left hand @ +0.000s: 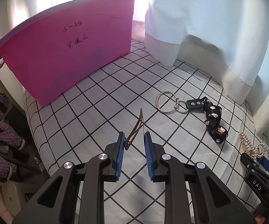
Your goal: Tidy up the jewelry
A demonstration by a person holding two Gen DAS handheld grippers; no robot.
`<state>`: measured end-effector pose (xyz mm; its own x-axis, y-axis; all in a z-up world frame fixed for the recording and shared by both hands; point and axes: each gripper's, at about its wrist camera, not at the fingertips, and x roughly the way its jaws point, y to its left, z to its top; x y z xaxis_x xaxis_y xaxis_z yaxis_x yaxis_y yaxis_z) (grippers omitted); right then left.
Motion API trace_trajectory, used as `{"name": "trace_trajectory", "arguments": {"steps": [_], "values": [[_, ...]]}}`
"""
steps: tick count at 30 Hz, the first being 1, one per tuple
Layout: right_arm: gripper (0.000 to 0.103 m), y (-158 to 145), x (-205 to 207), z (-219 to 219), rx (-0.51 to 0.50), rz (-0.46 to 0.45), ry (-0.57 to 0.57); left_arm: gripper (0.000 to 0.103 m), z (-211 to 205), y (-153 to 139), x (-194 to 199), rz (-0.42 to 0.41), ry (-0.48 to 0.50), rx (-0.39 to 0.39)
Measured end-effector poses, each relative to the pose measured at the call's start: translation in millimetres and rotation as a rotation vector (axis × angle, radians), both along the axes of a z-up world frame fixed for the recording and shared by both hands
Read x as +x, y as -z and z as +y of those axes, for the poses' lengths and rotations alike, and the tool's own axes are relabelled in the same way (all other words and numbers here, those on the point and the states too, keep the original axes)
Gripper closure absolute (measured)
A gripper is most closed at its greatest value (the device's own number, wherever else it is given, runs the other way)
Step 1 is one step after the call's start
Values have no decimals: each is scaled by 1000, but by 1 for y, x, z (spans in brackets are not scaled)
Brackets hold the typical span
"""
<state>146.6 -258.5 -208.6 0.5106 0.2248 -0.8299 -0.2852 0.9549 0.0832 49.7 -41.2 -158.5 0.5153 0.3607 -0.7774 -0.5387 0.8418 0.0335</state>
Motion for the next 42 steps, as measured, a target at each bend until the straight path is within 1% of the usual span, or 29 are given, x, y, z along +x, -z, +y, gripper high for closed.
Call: {"name": "trace_trajectory", "arguments": {"steps": [1, 2, 3, 7, 11, 17, 24, 30, 34, 38, 42], "values": [[33, 0, 0, 2, -6, -5, -6, 82, 0, 0, 0, 0, -4, 0], [50, -1, -1, 3, -14, -18, -10, 82, 1, 0, -1, 0, -5, 0], [56, -3, -1, 3, -22, -24, -13, 82, 1, 0, -1, 1, -7, 0], [57, -5, -2, -2, 16, -13, -25, 82, 4, -2, -3, 1, -12, -2], [57, -16, -7, -5, 35, -41, -33, 82, 4, -6, -3, -5, -8, -2], [57, -54, -12, -5, 101, -114, -58, 82, 0, -26, -5, -38, 8, -1], [57, -110, -18, 9, 196, -199, -129, 82, 6, -72, -25, -111, 5, 32], [57, -152, -21, 39, 255, -251, -212, 82, 25, -118, -55, -187, -27, 54], [57, -183, -23, 64, 295, -287, -258, 82, 46, -146, -67, -226, -37, 72], [57, -212, -23, 92, 336, -315, -289, 82, 74, -169, -72, -252, -35, 80], [57, -238, -20, 130, 370, -339, -311, 82, 113, -187, -69, -268, -21, 89]]}}
